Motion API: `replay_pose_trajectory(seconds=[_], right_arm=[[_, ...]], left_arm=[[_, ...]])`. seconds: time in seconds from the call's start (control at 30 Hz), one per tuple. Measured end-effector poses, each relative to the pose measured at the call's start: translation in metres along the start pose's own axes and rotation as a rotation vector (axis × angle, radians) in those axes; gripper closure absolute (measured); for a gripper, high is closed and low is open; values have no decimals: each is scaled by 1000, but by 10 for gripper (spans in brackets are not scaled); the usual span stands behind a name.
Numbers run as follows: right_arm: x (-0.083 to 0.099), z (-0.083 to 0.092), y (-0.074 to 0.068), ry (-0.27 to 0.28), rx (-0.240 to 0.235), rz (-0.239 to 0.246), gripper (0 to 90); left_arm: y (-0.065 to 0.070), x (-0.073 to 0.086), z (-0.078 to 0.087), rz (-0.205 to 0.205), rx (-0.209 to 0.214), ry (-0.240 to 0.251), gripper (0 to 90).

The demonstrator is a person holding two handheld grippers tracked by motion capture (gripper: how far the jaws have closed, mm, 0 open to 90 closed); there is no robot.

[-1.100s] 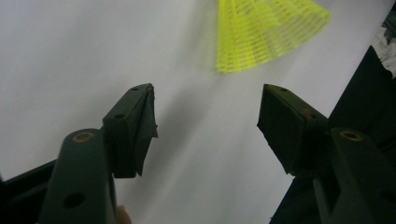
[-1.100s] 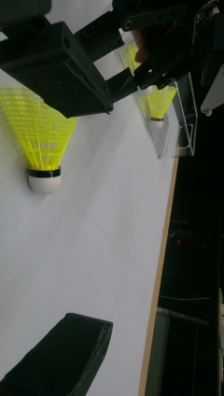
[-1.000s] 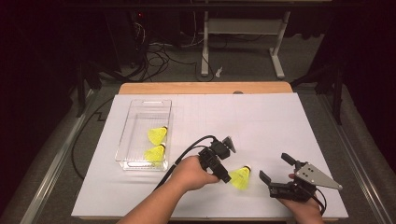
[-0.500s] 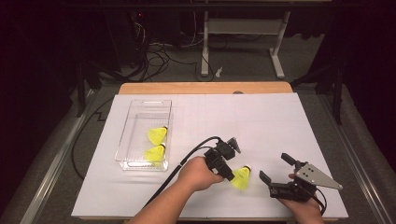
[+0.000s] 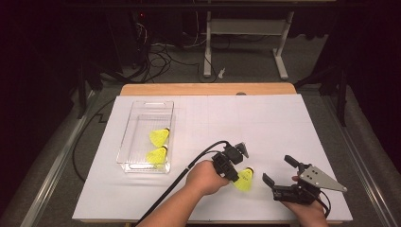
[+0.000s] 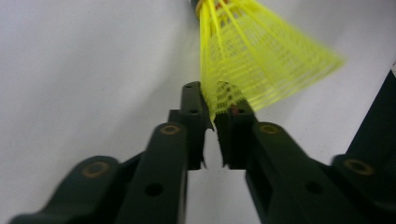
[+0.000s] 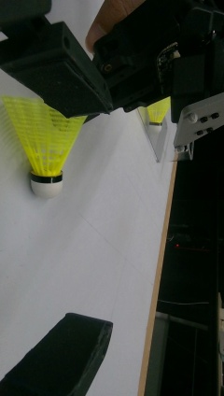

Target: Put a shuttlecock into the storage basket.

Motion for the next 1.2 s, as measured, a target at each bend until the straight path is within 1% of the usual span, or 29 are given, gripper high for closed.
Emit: replay_pose_trajectory(seconds=[0.07,0.1,0.17,0.2,0.43,0.57,0.6,0.73,0.9,1.03,1.2], right_arm=[[0,0,0,-1,-1,1,4],[0,0,0,0,0,-1,4],[0,0,0,0,1,-1,4],[0,0,0,0,1,-2,4],[0,0,-1,-2,1,2,4],[0,0,-1,-2,0,1,4],[0,0,0,-3,0,2,4],[0,0,-1,-3,0,4,4],[0,0,-1,-4,1,4,4],[0,0,-1,-5,2,3,4],[1,-1,-1,-7,3,2,4]], left_arm=[[0,1,0,-5,9,3,889],[1,1,1,-13,5,3,892],[2,1,1,-17,14,3,895],[3,2,2,-22,11,0,896],[1,5,9,-25,15,2,896],[0,9,14,-25,8,1,896],[-1,10,16,-21,6,1,896],[-4,15,20,-7,19,4,896],[-8,22,23,3,19,0,895],[-12,28,26,16,15,6,895],[-18,37,29,34,23,11,895]])
Point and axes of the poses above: each handheld gripper's, and its own axes: z roughly backward along the jaws, x roughly out of its underside, y roughly to its right, the point moved 6 cm from there along -z, roughly forward along the jaws, and after that the axes turned 3 degrees about y, right-handed, at the moved point
